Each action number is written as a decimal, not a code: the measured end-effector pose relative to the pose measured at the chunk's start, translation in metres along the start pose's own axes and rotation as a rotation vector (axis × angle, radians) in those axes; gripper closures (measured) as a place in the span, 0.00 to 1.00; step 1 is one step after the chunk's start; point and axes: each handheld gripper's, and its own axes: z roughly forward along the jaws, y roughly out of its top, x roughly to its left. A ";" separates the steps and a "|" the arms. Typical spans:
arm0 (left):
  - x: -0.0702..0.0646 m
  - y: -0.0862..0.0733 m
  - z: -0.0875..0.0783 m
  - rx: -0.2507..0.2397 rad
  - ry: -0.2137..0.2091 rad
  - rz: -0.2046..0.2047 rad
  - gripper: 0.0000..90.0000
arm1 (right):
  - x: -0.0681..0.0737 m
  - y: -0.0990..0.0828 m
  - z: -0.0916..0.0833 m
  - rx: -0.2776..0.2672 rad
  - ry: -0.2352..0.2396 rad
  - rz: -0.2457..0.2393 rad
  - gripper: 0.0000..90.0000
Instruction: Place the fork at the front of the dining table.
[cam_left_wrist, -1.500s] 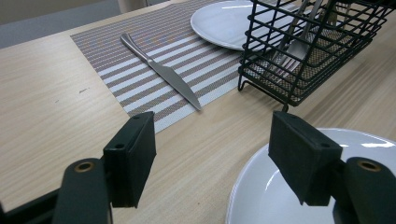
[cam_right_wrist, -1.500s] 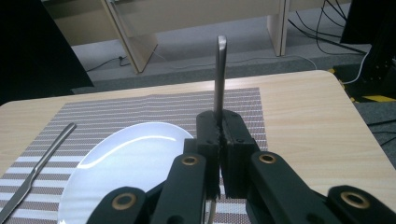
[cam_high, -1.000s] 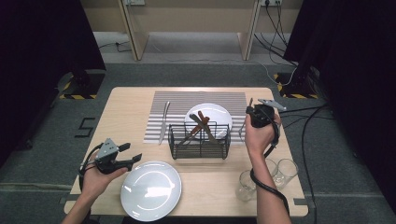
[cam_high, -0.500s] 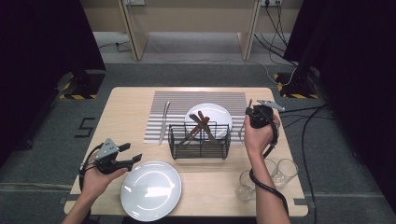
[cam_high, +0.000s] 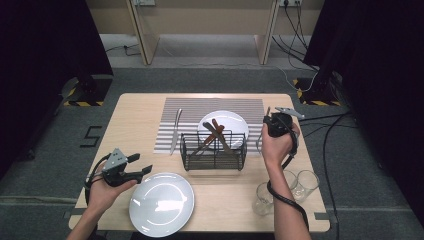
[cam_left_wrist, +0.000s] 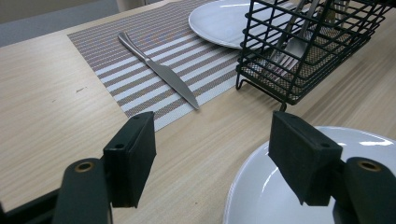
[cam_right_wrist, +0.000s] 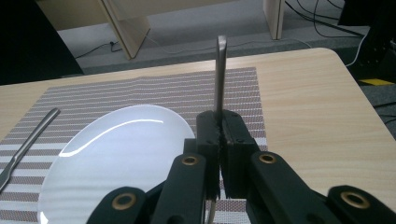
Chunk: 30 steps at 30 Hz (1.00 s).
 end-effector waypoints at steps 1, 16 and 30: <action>0.000 0.000 0.000 0.000 0.000 0.000 0.35 | 0.000 0.000 0.000 -0.001 -0.001 -0.002 0.97; 0.000 0.000 0.000 0.000 -0.002 0.001 0.35 | -0.002 -0.002 0.004 0.010 -0.010 -0.003 0.97; 0.000 0.000 0.000 -0.001 -0.002 -0.001 0.35 | 0.000 0.000 0.008 0.017 -0.015 -0.008 0.97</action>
